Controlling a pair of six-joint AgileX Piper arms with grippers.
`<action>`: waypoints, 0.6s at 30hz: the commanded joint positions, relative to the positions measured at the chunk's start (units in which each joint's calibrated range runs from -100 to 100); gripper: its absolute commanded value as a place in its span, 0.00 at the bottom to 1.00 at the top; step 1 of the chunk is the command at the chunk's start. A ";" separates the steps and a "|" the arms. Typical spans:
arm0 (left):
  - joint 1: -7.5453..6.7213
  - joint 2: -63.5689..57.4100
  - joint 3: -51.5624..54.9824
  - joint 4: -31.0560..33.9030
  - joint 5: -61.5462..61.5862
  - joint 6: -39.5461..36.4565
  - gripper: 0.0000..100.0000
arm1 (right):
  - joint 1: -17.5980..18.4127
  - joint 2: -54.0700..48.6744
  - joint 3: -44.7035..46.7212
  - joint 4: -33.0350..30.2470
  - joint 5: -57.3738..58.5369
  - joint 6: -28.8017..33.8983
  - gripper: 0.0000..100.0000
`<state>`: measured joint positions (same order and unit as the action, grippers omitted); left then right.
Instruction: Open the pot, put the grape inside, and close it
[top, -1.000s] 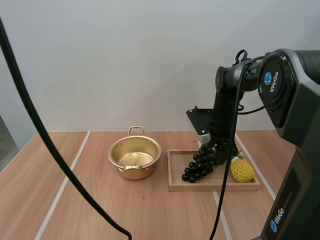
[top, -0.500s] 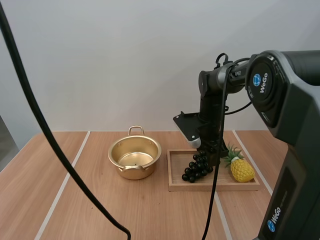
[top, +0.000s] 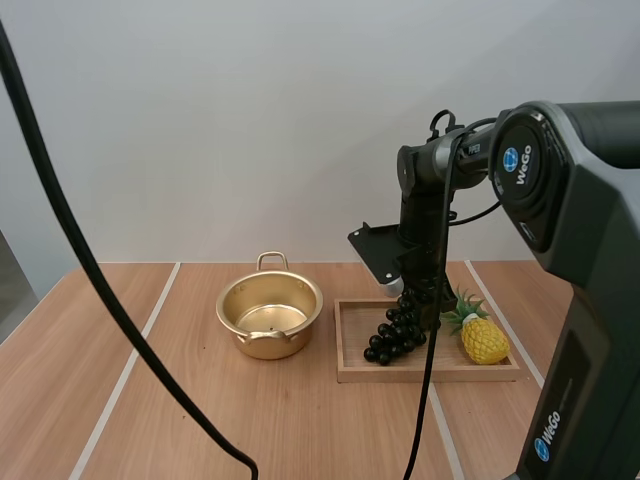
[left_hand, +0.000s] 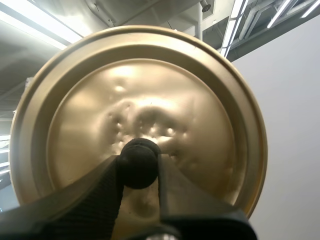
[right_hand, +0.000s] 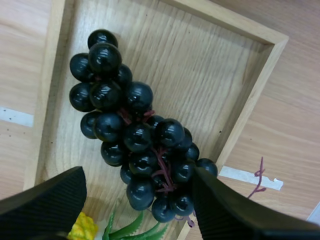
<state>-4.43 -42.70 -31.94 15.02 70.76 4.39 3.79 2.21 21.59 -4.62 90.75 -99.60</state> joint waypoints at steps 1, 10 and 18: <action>-0.32 0.22 -0.23 0.62 -1.22 -0.55 0.00 | 0.00 0.50 0.17 -0.26 1.80 -0.40 1.00; -0.32 0.22 -0.23 2.35 -1.22 -0.55 0.00 | 0.00 4.70 0.17 -0.02 1.01 -0.40 1.00; -0.32 0.22 -0.23 2.88 0.40 -0.55 0.00 | 0.00 8.13 0.17 -0.02 0.40 -0.40 1.00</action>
<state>-4.43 -42.70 -31.94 17.02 71.56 4.39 3.79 9.62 21.59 -4.52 90.24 -99.60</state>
